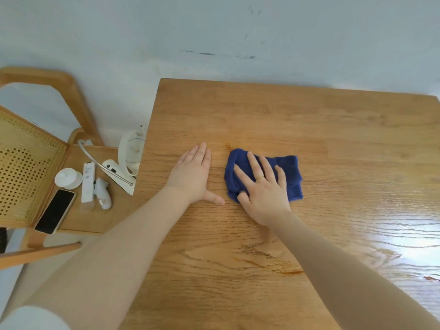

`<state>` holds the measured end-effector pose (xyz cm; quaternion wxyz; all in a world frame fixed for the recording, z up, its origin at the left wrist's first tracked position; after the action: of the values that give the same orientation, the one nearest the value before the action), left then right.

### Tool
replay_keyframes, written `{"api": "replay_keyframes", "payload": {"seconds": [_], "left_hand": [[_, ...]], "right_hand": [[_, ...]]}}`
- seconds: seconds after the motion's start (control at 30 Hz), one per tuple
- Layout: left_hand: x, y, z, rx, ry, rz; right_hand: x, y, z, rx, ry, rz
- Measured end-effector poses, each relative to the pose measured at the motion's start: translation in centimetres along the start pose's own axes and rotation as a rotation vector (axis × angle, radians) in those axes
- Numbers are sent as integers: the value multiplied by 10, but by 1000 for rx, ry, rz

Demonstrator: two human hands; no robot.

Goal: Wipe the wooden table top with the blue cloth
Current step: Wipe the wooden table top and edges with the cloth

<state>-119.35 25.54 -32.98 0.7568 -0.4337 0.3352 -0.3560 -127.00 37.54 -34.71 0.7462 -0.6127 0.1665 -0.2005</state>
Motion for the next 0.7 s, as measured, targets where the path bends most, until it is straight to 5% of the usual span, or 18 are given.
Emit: {"api": "replay_keyframes", "payload": {"seconds": [0.23,0.53,0.7], "left_hand": [[5,6,-1,-20,1,20],[3,1,0,-19,-10,59],[5,4,0,-18,-33,42]], "right_hand": [[-22,-13,-74,25,177,-28],[16,-10,-29,-17,-220,30],[-12,-19,-96,1,-11,-4]]}}
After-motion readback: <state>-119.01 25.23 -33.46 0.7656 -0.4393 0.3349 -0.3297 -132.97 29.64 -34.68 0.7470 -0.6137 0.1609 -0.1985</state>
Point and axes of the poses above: each hand's wrist, its own z-axis away from the middle knuckle, its own y-axis out of the palm, x = y × z, the point moved 8 cm from there along -z, towards the middle knuckle, and after that the axes turned 7 degrees about z, right-handed, at the moved point
